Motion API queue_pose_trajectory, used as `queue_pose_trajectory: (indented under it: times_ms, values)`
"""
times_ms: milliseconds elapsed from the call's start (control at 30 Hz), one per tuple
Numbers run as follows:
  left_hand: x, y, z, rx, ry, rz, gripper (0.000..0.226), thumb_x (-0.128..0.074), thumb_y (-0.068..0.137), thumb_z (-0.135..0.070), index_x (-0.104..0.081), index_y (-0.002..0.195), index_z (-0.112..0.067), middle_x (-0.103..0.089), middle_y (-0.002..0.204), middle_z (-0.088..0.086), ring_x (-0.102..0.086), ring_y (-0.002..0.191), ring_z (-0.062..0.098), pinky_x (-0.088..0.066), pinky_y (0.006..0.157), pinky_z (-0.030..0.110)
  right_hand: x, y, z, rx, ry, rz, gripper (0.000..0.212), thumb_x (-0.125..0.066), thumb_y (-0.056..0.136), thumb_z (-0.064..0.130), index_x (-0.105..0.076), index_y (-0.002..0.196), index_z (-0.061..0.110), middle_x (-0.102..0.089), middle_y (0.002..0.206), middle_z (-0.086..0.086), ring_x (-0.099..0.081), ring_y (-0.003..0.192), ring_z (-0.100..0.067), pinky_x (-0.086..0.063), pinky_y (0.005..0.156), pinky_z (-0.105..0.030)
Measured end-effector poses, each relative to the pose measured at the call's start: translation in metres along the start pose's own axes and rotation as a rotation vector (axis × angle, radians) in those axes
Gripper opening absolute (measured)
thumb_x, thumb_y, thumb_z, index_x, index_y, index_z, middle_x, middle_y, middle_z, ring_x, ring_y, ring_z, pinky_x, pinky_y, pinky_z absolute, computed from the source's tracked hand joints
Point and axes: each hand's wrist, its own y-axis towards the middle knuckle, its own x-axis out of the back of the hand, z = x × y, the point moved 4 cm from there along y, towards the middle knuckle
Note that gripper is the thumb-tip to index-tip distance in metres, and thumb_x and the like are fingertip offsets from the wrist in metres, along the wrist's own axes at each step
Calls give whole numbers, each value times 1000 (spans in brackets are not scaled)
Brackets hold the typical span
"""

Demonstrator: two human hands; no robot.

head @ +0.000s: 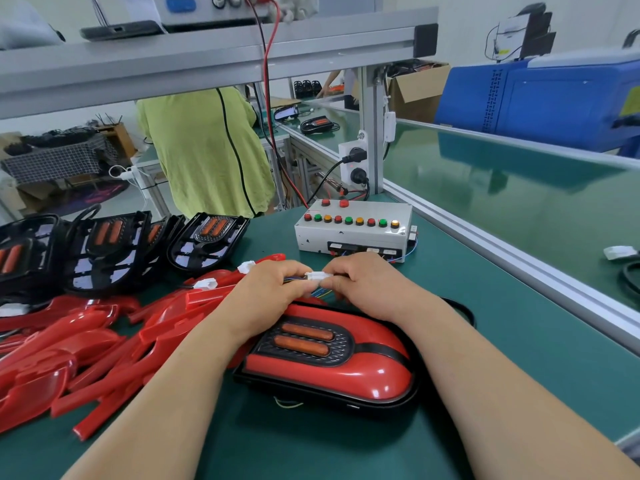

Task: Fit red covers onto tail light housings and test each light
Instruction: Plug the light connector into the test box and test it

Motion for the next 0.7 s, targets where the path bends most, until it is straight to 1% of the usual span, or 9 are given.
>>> queue_pose_trajectory:
  times_ms: [67,133,233,300,400,500,567,633,700]
  values:
    - [-1,0,1,-9,-9,18,10,-63,88,-43,-71,92,-40,-74,84,-11,-68,82,14,-53,82,40,0,0,1,6,8,6,26,-57,99,32,-71,105,11,-68,89,-4,-58,83,-15,-44,79,-32]
    - [3,0,5,-5,-20,4,13,-62,84,-47,-72,89,-40,-74,82,-10,-68,82,16,-52,83,40,1,-1,-3,1,13,7,26,-57,99,32,-71,99,10,-64,81,1,-53,73,-10,-41,70,-29]
    - [16,-1,19,36,-120,-50,26,-63,76,-56,-74,80,-32,-74,78,-5,-63,74,10,-48,78,35,7,-3,-15,-75,97,-16,29,-60,98,36,-69,91,10,-61,72,5,-49,62,-4,-38,60,-22]
    - [17,-2,24,27,-99,-27,29,-63,76,-59,-74,86,-34,-73,79,-4,-58,71,8,-44,73,29,7,-3,-18,-88,88,0,28,-61,97,37,-68,85,13,-61,70,7,-50,61,-3,-39,59,-17]
    - [15,-3,21,-7,-104,-31,12,-65,84,-45,-73,93,-47,-74,84,-9,-65,77,2,-47,82,24,4,-1,-14,-80,27,21,32,-60,97,37,-67,84,9,-64,73,1,-51,62,-8,-41,63,-25]
    - [17,-3,19,-31,-71,-85,20,-69,87,-35,-71,87,-55,-73,98,-13,-65,94,-2,-43,90,17,7,-2,-19,-116,-12,33,33,-58,98,35,-69,93,5,-67,84,-10,-57,75,-21,-44,72,-33]
    - [18,-2,20,-40,-13,-132,20,-69,90,-29,-71,91,-49,-67,97,-12,-61,91,-5,-40,84,13,8,-3,-22,-128,-54,33,29,-55,101,31,-70,100,6,-68,91,-12,-59,84,-25,-46,78,-36]
    - [17,-2,19,-48,57,-165,15,-67,91,-27,-72,99,-38,-61,89,-10,-58,83,-7,-35,75,7,7,-2,-24,-128,-115,48,26,-52,102,27,-69,105,8,-67,96,-10,-57,89,-25,-46,80,-37]
    - [15,0,17,-62,174,-151,16,-65,93,-24,-72,107,-28,-59,88,-8,-57,84,-1,-37,75,13,4,-1,-26,-133,-162,87,23,-54,101,29,-68,113,16,-63,95,-1,-54,91,-20,-43,80,-33]
